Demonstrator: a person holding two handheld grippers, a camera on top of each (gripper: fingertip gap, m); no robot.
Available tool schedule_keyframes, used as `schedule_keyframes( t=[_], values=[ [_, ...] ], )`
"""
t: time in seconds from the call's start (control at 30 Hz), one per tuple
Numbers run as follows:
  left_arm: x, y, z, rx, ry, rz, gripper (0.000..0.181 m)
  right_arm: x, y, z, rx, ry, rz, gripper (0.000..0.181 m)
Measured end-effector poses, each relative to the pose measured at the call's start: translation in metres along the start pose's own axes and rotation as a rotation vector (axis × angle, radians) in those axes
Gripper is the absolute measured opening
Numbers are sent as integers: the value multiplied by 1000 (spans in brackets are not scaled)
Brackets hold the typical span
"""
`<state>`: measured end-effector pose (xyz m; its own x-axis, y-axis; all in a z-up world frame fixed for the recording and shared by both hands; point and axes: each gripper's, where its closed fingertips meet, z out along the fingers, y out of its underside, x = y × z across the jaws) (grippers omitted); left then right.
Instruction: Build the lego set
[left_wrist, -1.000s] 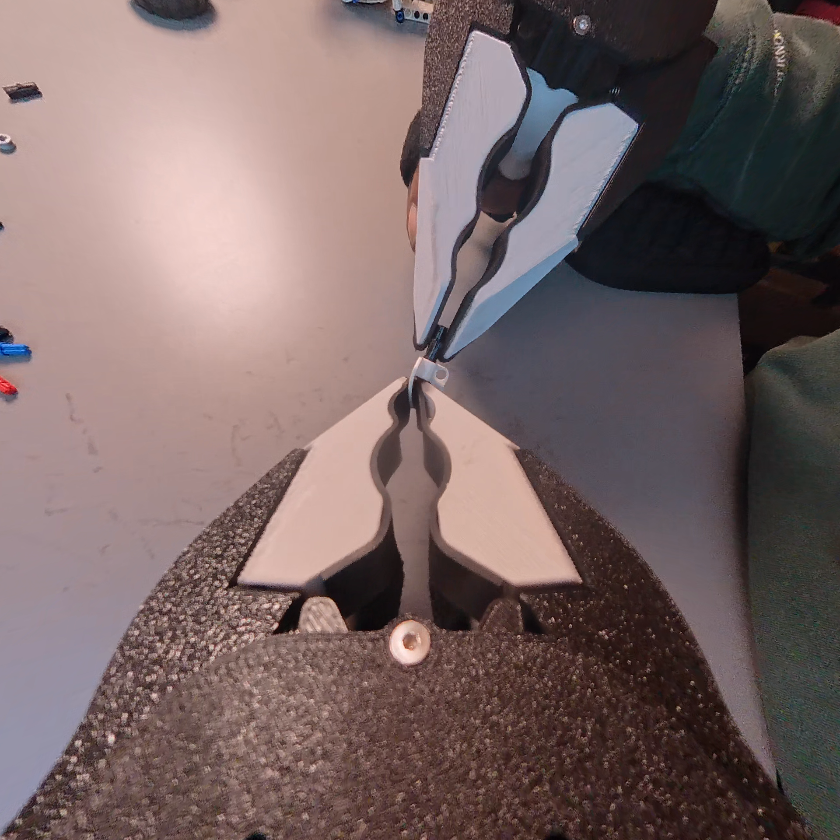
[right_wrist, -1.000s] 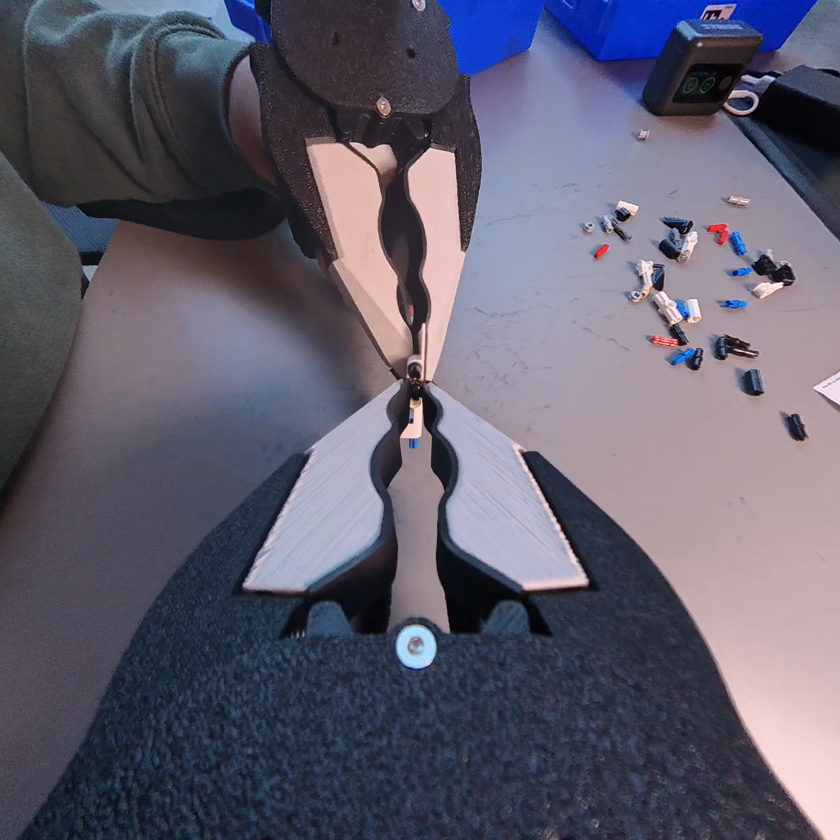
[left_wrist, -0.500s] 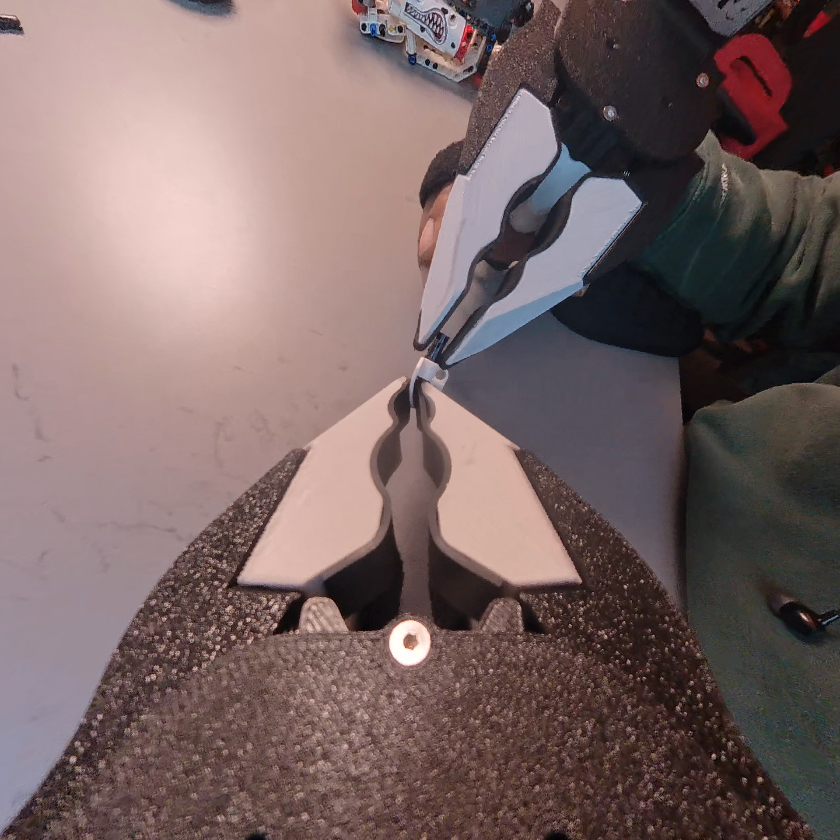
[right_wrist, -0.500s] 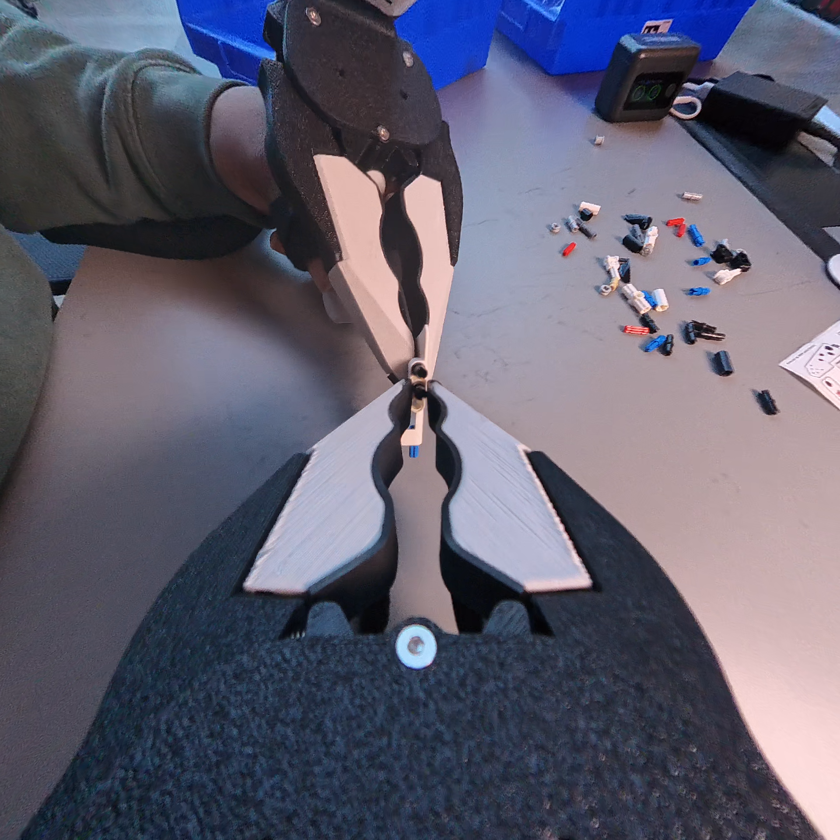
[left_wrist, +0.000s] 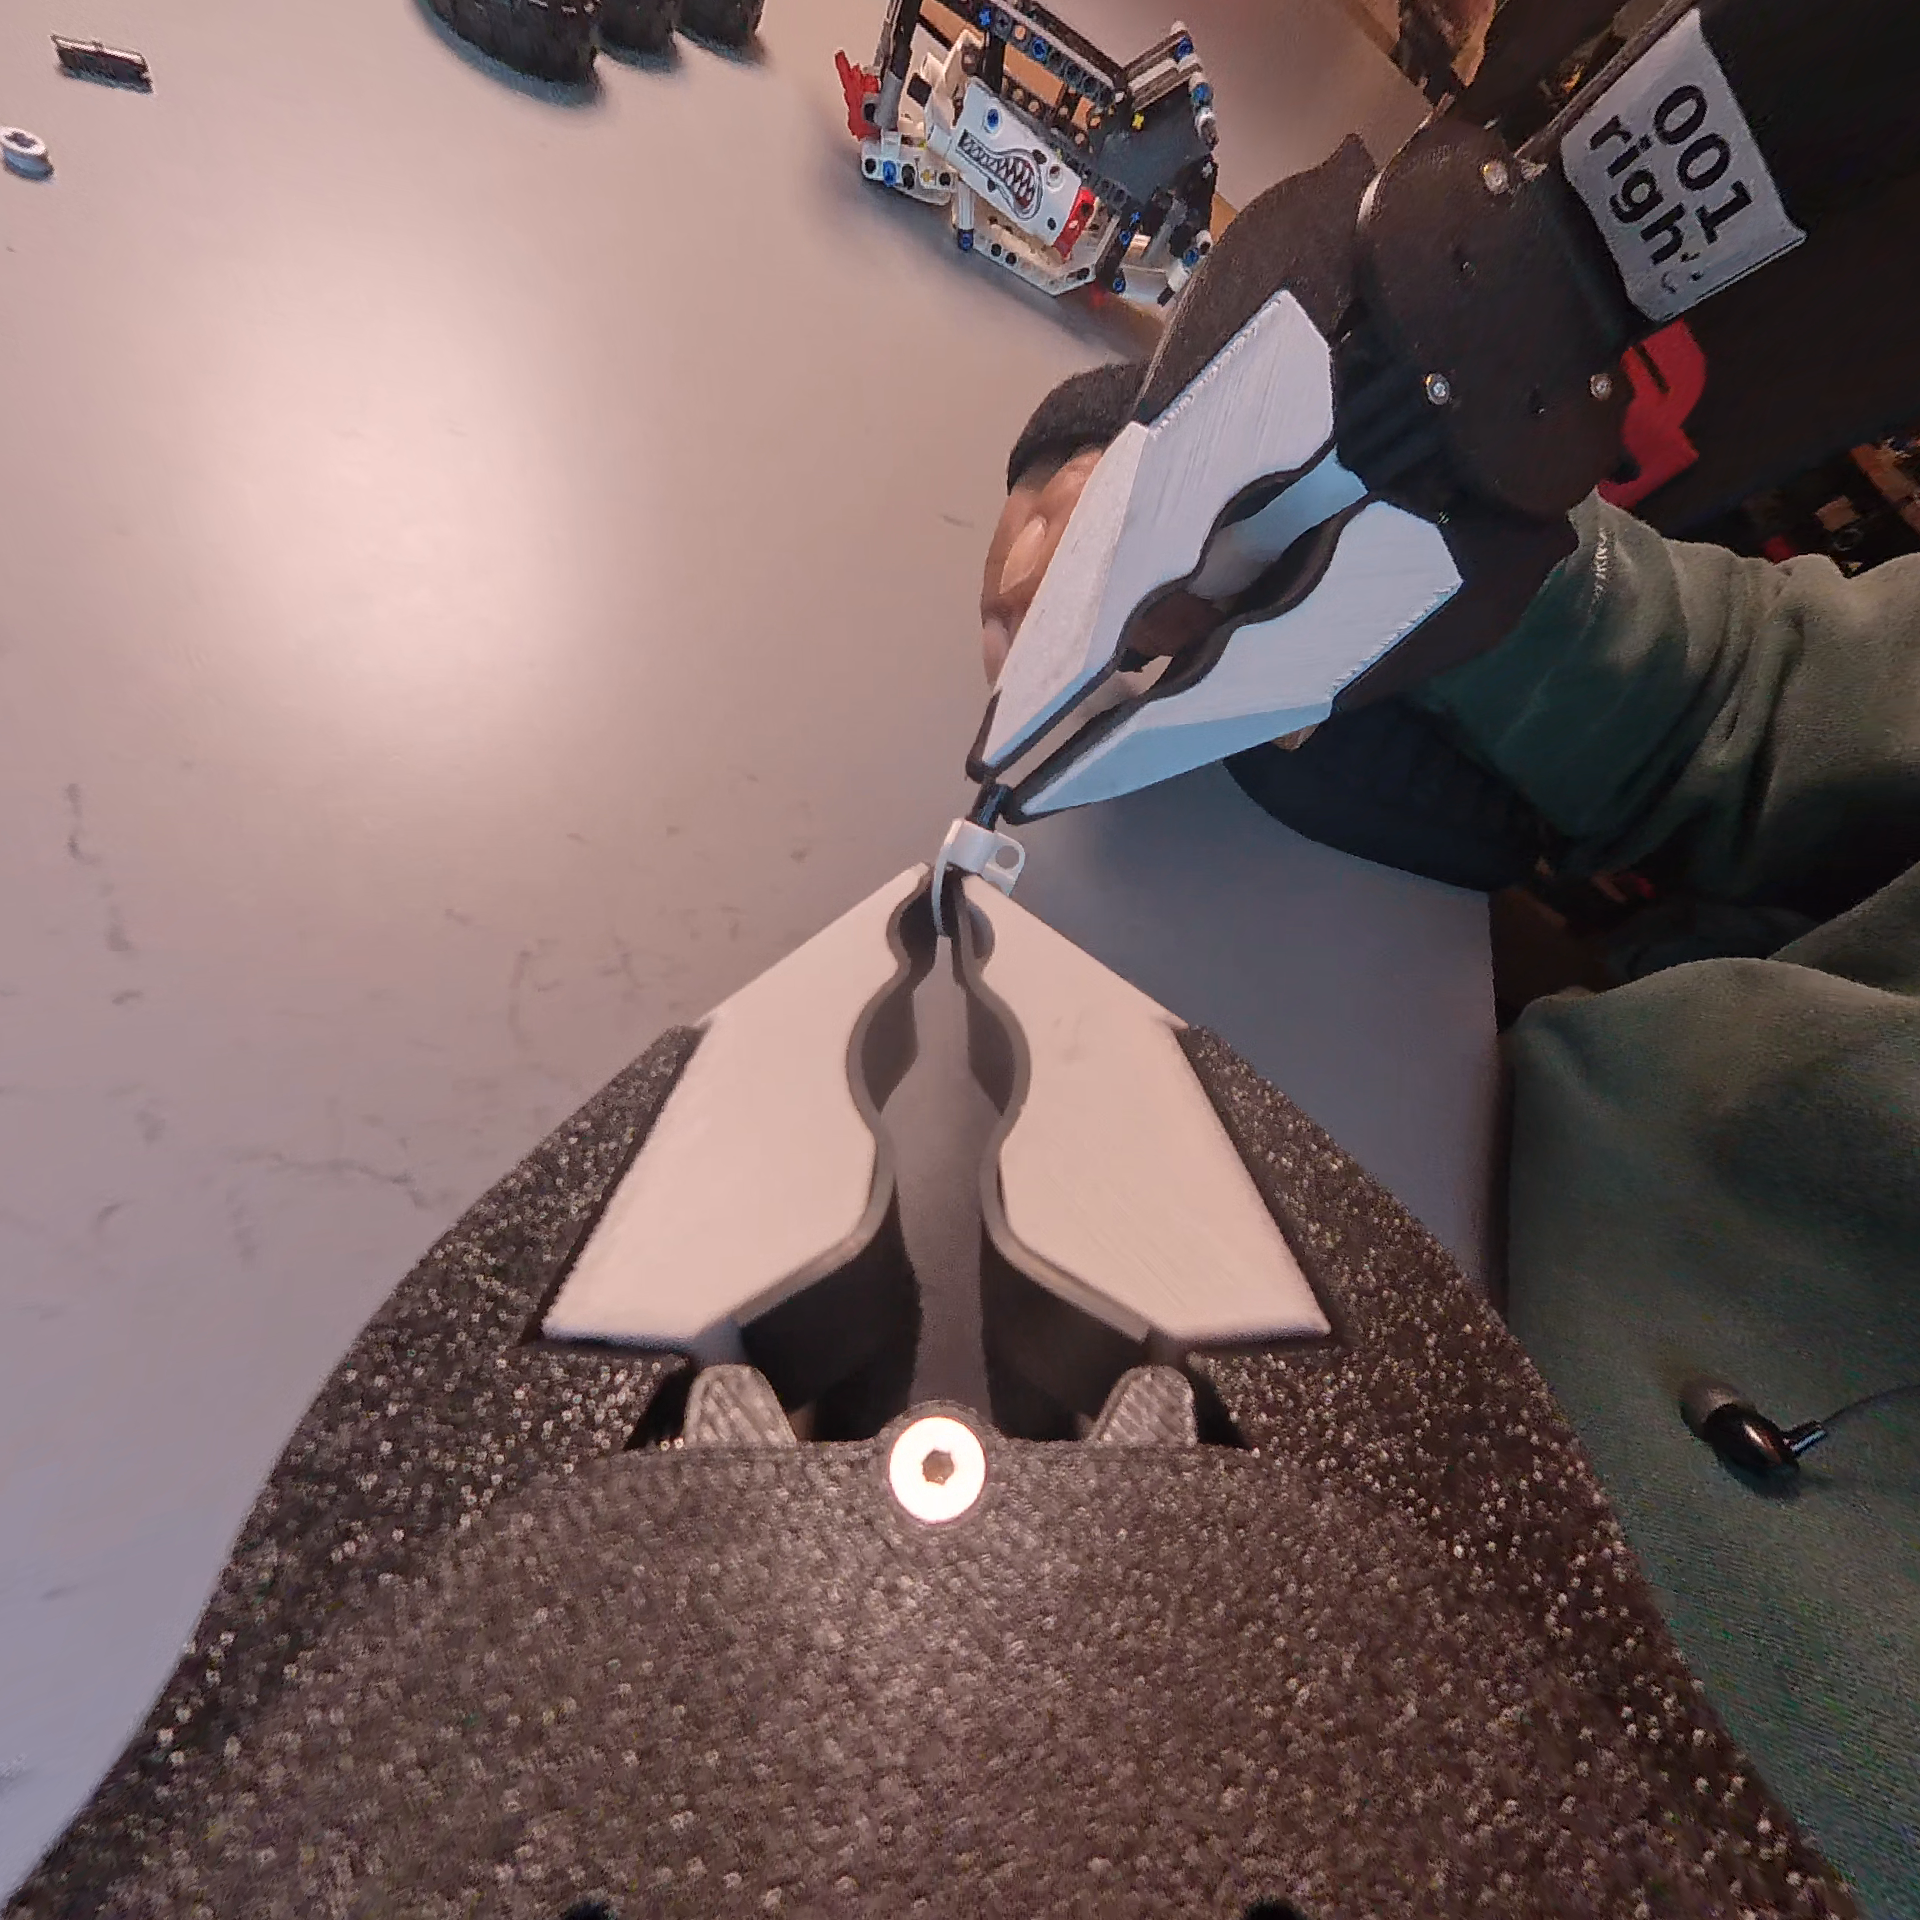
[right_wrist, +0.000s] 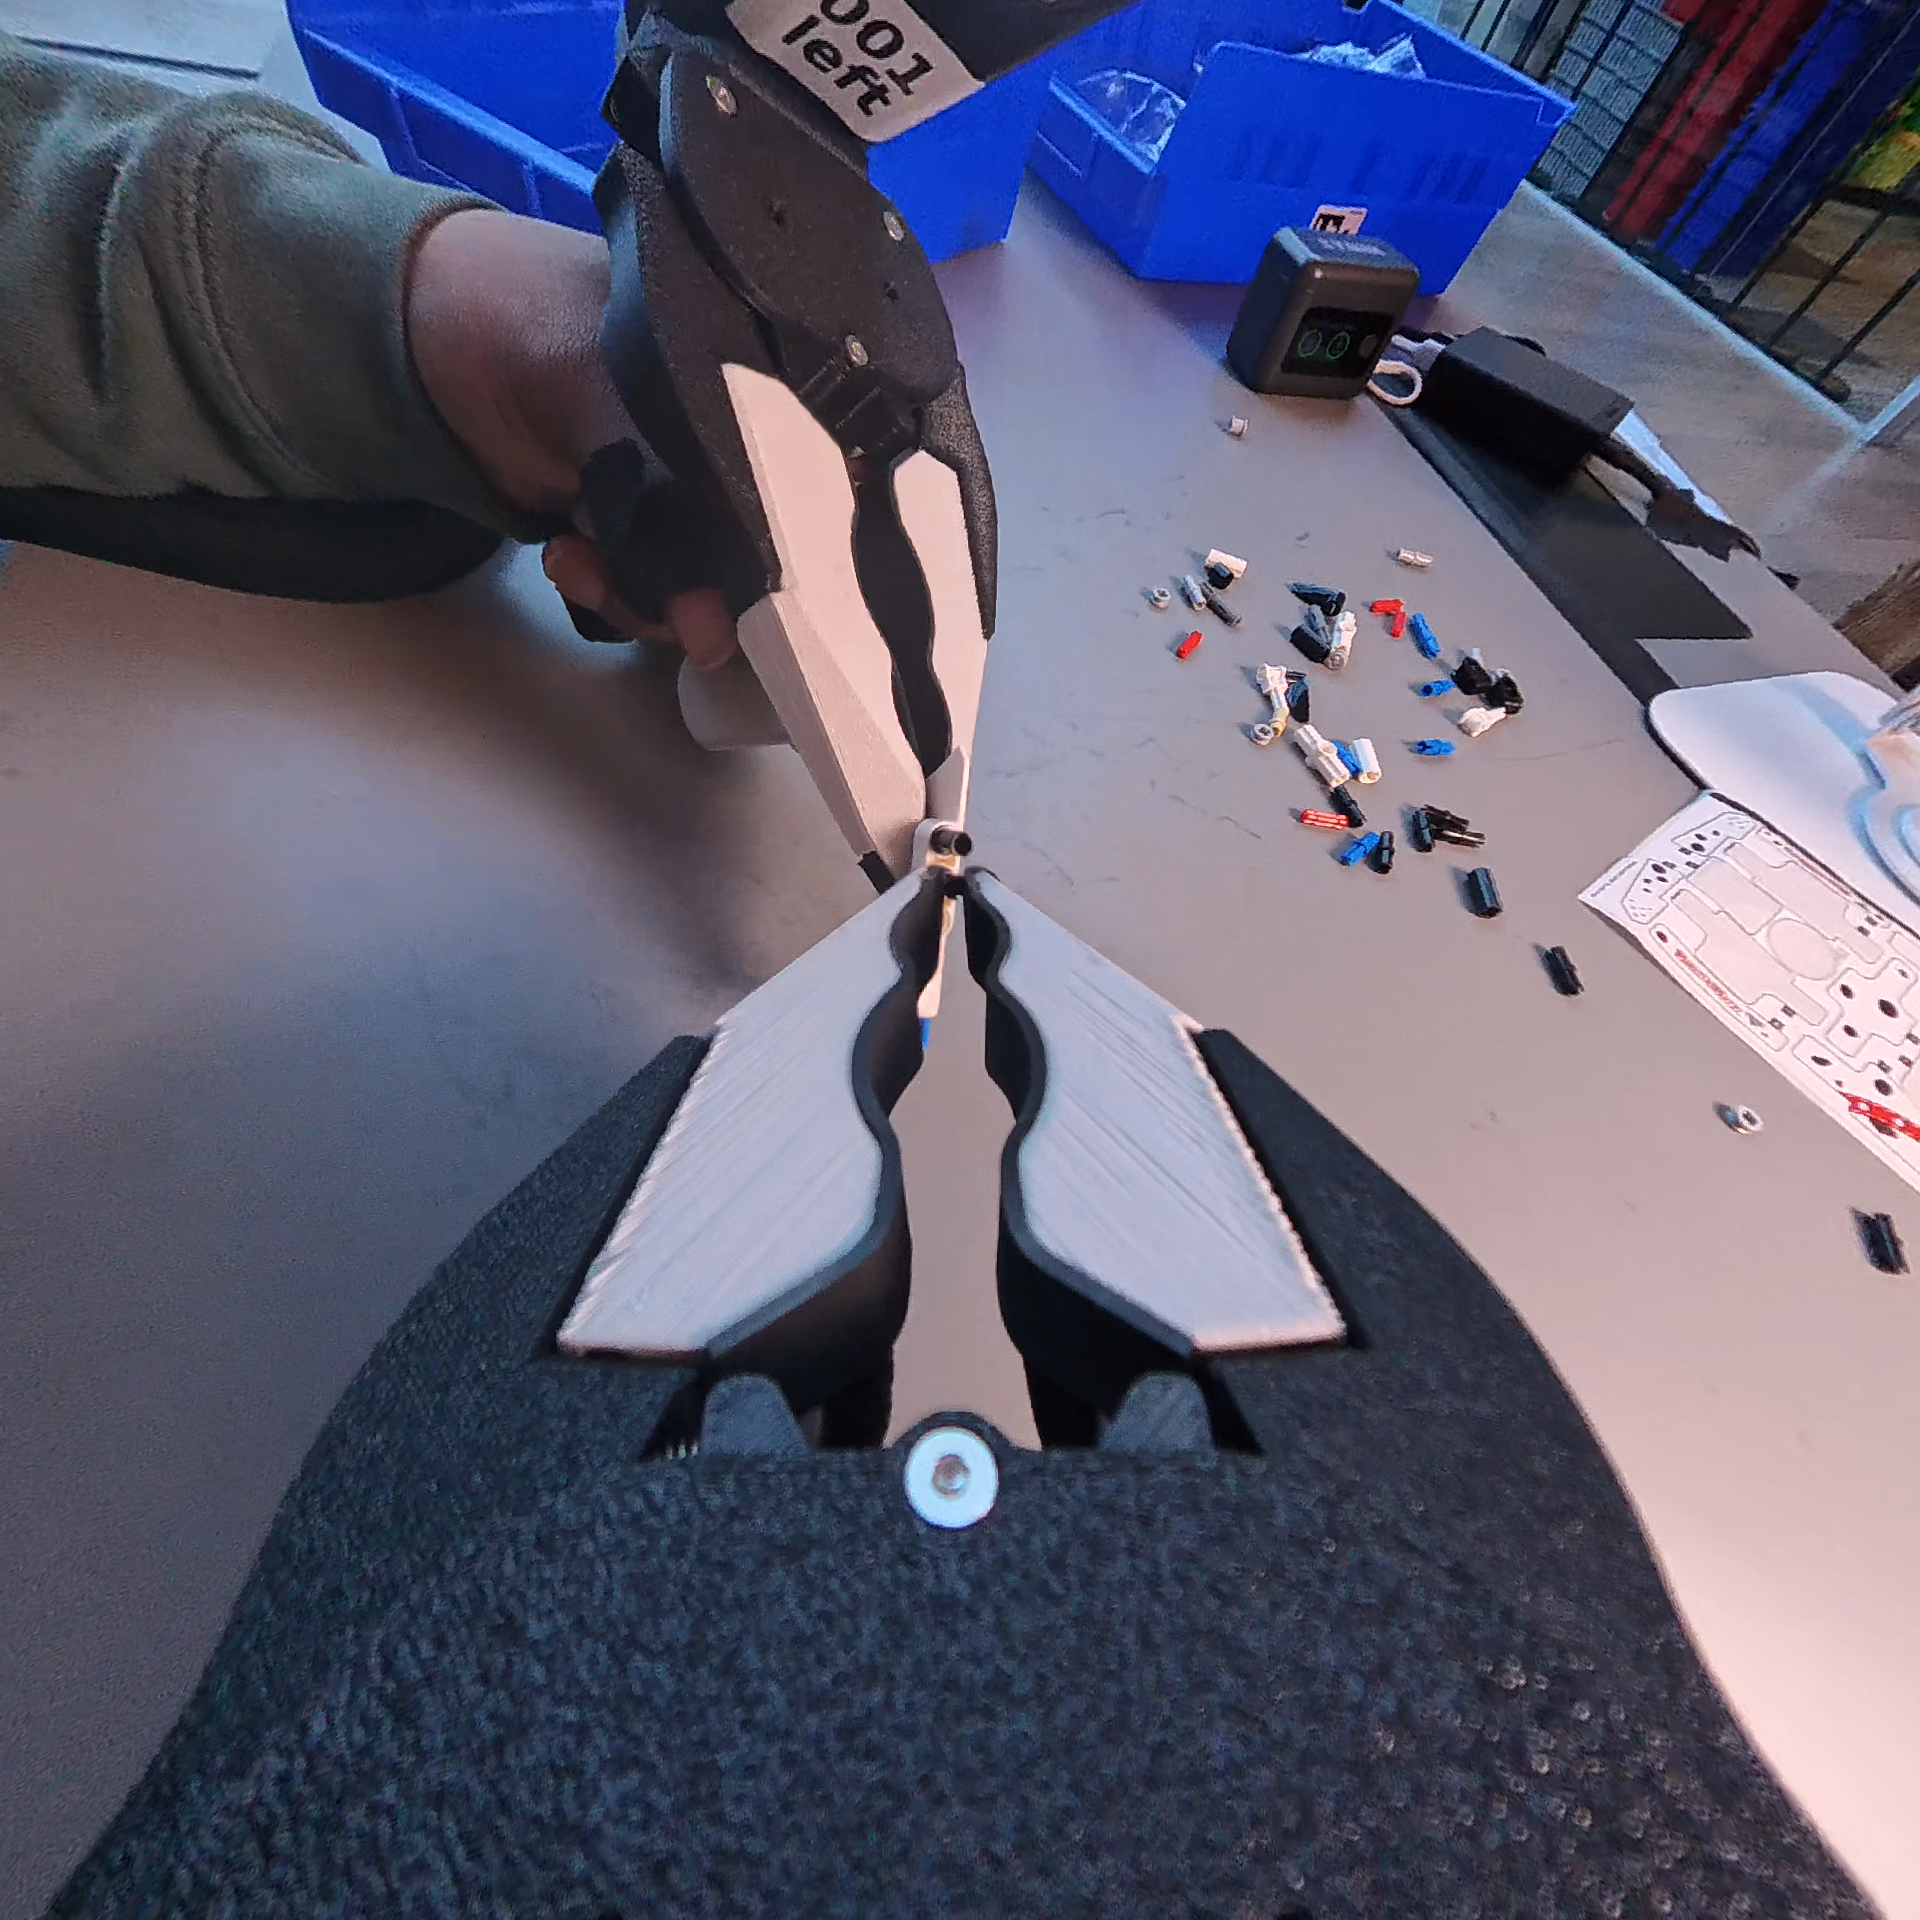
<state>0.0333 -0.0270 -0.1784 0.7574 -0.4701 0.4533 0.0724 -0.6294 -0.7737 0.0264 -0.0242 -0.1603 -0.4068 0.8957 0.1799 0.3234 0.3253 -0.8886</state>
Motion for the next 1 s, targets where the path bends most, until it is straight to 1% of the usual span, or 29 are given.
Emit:
schedule_keyframes(
  t=[0.13, 0.23, 0.3, 0.37, 0.43, 0.47, 0.5, 0.53, 0.6, 0.73, 0.8, 0.83, 0.87, 1.0],
  values=[
    [0, 4, 2, -15, -12, 11, 0, -2, 5, 1, -27, -10, -1, 3],
    [1, 4, 2, -6, 14, -17, 0, -3, 4, 0, -4, -25, 42, 3],
    [0, 5, 3, -12, 13, -18, 0, -3, 6, 1, -10, -23, 36, 3],
    [2, 3, 3, -1, 41, -39, 0, -2, 3, 0, 10, -19, 41, 3],
    [4, -5, -1, 38, 71, -50, 1, 1, -4, -3, 65, -16, 64, 6],
    [5, -10, -4, 67, 76, -55, 1, -1, -5, -5, 76, -32, 76, 21],
    [2, -13, -7, 89, 71, -57, 1, -2, -7, -7, 84, -49, 85, 29],
    [2, -15, -11, 113, 78, -60, 1, -2, -9, -10, 103, -60, 97, 30],
    [7, -23, -19, 178, 138, -70, 1, 1, -11, -14, 136, -63, 135, 31],
    [17, -35, -28, 259, 196, -25, 1, 0, -17, -17, 181, -94, 185, 34],
    [21, -37, -27, 278, 208, -4, 1, -4, -22, -15, 199, -97, 173, 34],
    [23, -38, -27, 285, 211, 5, 2, -7, -24, -14, 200, -94, 159, 29],
    [24, -39, -27, 293, 213, 14, 4, -8, -25, -13, 197, -81, 137, 18],
    [19, -43, -30, 322, 176, 13, 20, -5, -27, -15, 195, 4, 6, 15]
  ],
)
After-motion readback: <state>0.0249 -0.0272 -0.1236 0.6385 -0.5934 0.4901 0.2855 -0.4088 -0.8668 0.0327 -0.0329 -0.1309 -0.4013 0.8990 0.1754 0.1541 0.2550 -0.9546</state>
